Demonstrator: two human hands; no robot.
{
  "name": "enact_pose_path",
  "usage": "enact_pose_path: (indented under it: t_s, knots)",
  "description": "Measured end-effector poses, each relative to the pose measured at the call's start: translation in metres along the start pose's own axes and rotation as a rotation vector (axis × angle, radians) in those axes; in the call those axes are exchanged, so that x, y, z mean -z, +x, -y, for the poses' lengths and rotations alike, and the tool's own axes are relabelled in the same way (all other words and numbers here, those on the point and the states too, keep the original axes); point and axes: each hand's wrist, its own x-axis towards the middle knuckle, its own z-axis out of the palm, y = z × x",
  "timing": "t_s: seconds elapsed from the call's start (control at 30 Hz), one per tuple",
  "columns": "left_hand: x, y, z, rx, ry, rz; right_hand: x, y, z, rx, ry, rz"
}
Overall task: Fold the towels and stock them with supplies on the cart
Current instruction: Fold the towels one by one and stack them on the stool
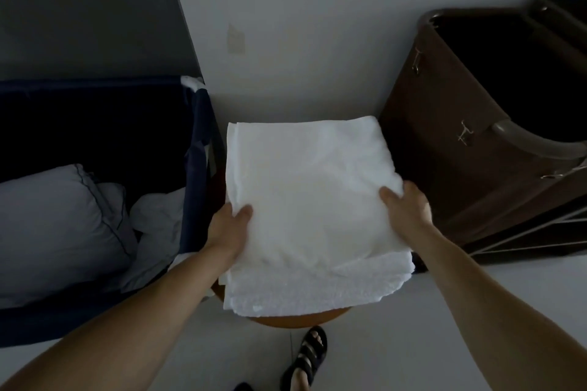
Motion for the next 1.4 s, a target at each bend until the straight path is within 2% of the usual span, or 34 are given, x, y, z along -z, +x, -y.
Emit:
enact_pose_path:
  t_s: [0.1, 0.17, 0.23, 0.33, 0.43, 0.5, 0.57, 0.63, 0.67, 0.73, 0.8, 0.87, 0.97, 1.17, 1.4]
  knots:
    - [0.007, 0.002, -0.023, -0.168, 0.032, -0.078, 0.019, 0.008, 0.013, 0.112, 0.094, -0.096]
    - [0.013, 0.003, -0.024, -0.206, 0.062, -0.12, 0.022, 0.012, 0.013, 0.087, 0.142, -0.11]
    - [0.014, 0.004, -0.007, -0.157, 0.173, -0.094, 0.009, 0.011, -0.003, 0.012, 0.044, -0.053]
    - [0.003, -0.005, 0.04, 0.032, 0.334, 0.01, -0.018, -0.004, -0.039, -0.148, -0.077, 0.072]
    - [-0.002, -0.007, 0.053, 0.085, 0.35, -0.001, -0.023, -0.011, -0.051, -0.202, -0.117, 0.067]
    - [-0.001, -0.004, 0.044, 0.097, 0.347, -0.041, -0.02, -0.009, -0.044, -0.168, -0.196, 0.018]
    - [-0.002, -0.001, 0.033, -0.056, 0.548, -0.164, -0.019, -0.013, -0.03, -0.007, -0.329, -0.097]
    - [-0.01, 0.001, 0.019, -0.365, 0.826, -0.212, -0.022, -0.018, -0.014, 0.281, -0.476, -0.177]
    - [-0.016, 0.003, 0.013, -0.506, 0.939, -0.164, -0.026, -0.019, -0.006, 0.396, -0.565, -0.128]
    - [-0.031, 0.009, 0.008, -0.646, 1.101, 0.005, -0.04, -0.019, 0.0, 0.495, -0.723, 0.061]
    - [-0.042, 0.015, 0.02, -0.621, 1.169, 0.163, -0.056, -0.016, -0.011, 0.464, -0.8, 0.235]
    - [-0.044, 0.017, 0.042, -0.534, 1.19, 0.235, -0.068, -0.014, -0.028, 0.433, -0.825, 0.307]
    - [-0.044, 0.018, 0.064, -0.497, 1.208, 0.202, -0.079, -0.012, -0.047, 0.449, -0.848, 0.273]
    - [-0.046, 0.022, 0.061, -0.496, 1.219, 0.193, -0.086, -0.007, -0.049, 0.458, -0.825, 0.229]
    - [-0.032, 0.02, 0.038, -0.455, 1.253, 0.357, -0.075, -0.011, -0.024, 0.389, -0.91, 0.35]
